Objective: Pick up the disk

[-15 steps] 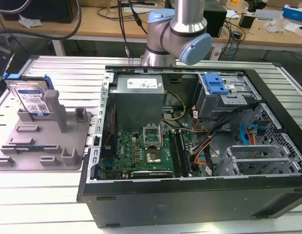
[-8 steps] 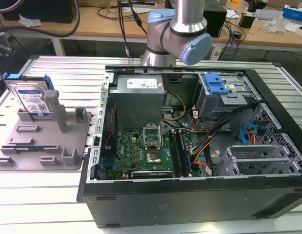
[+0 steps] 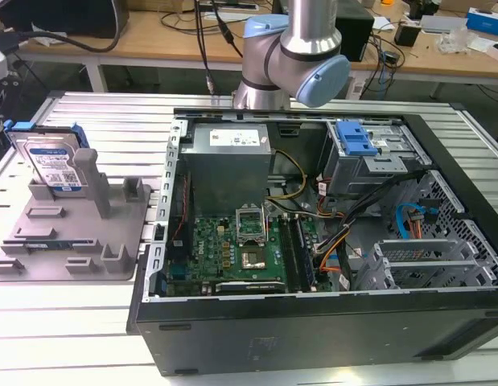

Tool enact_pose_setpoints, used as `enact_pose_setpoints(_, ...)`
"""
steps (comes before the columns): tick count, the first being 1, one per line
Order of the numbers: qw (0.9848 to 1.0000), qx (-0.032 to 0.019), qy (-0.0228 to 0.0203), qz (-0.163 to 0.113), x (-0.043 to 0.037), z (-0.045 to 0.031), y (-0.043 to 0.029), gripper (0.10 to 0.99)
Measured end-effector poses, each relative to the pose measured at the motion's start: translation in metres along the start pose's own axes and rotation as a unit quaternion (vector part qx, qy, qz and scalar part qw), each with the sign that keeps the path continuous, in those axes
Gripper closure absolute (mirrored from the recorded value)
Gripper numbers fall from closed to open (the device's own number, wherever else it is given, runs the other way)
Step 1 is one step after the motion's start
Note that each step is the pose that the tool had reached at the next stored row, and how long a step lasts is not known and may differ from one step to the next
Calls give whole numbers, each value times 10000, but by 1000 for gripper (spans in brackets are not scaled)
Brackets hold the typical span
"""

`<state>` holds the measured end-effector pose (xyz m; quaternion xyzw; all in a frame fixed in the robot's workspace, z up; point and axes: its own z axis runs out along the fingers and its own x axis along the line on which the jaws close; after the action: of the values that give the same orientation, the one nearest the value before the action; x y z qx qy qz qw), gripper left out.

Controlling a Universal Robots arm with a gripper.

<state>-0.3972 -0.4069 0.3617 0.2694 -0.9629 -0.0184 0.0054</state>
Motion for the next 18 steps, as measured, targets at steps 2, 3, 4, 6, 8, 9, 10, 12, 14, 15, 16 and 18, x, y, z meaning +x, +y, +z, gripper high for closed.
enact_pose_setpoints(2, 9993, 0, 15, -381, 0, 0, 0, 980)
enact_pose_setpoints(3, 9982, 1, 23, -591, 0, 0, 0, 980)
enact_pose_setpoints(4, 9975, 0, 27, -711, 0, 0, 0, 973)
enact_pose_setpoints(6, 9955, 0, 35, -948, -1, 0, -1, 851)
enact_pose_setpoints(8, 9936, -1, 39, -1127, -2, 0, -1, 729)
enact_pose_setpoints(9, 9926, -2, 42, -1218, -2, 0, -1, 729)
enact_pose_setpoints(10, 9915, -2, 45, -1300, -3, 0, -2, 671)
enact_pose_setpoints(12, 9889, -1, 52, -1485, -3, 0, -2, 612)
enact_pose_setpoints(14, 9854, -1, 60, -1703, -3, 1, -3, 549)
enact_pose_setpoints(15, 9837, -1, 63, -1794, -3, 2, -3, 486)
enact_pose_setpoints(16, 9814, -1, 67, -1920, -3, 3, -3, 486)
enact_pose_setpoints(18, 9770, 0, 76, -2133, -3, 4, -2, 486)
